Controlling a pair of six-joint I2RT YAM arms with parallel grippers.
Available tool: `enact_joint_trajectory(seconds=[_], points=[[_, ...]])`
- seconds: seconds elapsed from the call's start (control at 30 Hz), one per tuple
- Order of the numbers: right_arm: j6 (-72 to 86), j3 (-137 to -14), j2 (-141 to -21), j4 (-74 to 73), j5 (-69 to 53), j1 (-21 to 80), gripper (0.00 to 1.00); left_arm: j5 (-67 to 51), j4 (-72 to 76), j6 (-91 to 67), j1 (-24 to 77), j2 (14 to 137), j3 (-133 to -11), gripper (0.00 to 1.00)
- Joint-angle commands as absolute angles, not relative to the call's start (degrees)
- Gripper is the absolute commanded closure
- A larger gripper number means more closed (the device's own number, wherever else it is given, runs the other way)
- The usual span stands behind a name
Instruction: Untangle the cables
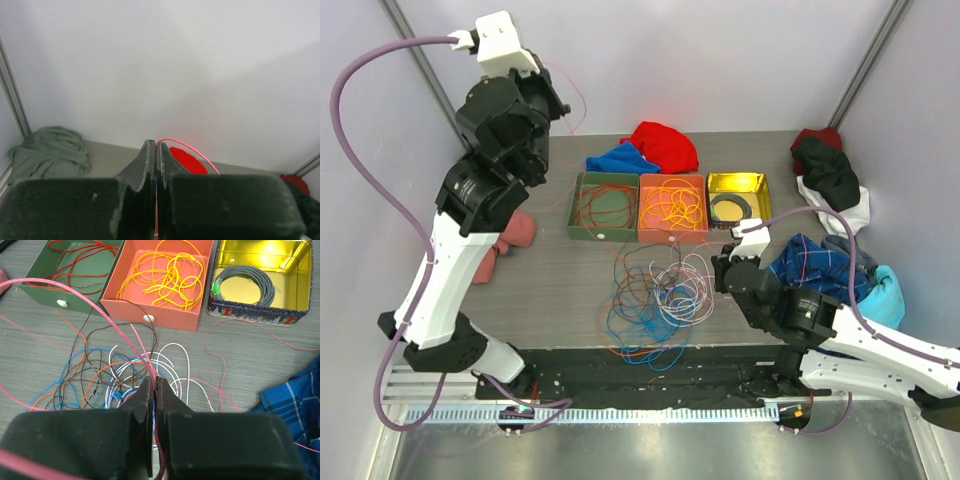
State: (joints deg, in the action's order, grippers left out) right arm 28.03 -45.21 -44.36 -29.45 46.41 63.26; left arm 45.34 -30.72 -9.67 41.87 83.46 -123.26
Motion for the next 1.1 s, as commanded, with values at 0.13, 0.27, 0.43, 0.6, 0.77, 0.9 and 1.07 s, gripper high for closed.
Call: enact_joint_trajectory(seconds=[0.13, 0.27, 0.43, 0.6, 0.77, 0.9, 1.07], points=[[28.3, -43.9, -43.1, -25.3, 45.8, 63.3, 0.99, 44.2, -17.4, -3.3, 40.2, 88.2, -131.8, 1.00], [27.7, -43.9, -43.5, -24.5, 45.3, 63.1, 0.99, 42.1, -12.1, -2.5, 38.3, 90.7, -132.1, 1.00], [27.4, -43.3, -44.0, -23.4, 44.4, 62.8, 0.99, 38.8, -9.5, -6.8, 34.6, 94.4, -133.5, 1.00], [27.3, -42.3, -44.5, -22.3, 43.1, 62.2, 0.99, 37.2, -6.1, -8.8, 32.7, 97.5, -135.4, 1.00], [26.5, -41.5, -45.1, -20.4, 40.8, 60.8, 0.99, 36.2, 1.9, -6.3, 32.5, 99.6, -135.4, 1.00], [26.1, -40.9, -46.2, -19.2, 38.1, 59.2, 0.99, 36.3, 8.7, -4.0, 32.2, 101.7, -134.9, 1.00], [26.1, -39.7, -46.1, -18.5, 36.5, 57.7, 0.99, 36.3, 10.6, -5.3, 30.3, 103.6, -134.6, 1.00]])
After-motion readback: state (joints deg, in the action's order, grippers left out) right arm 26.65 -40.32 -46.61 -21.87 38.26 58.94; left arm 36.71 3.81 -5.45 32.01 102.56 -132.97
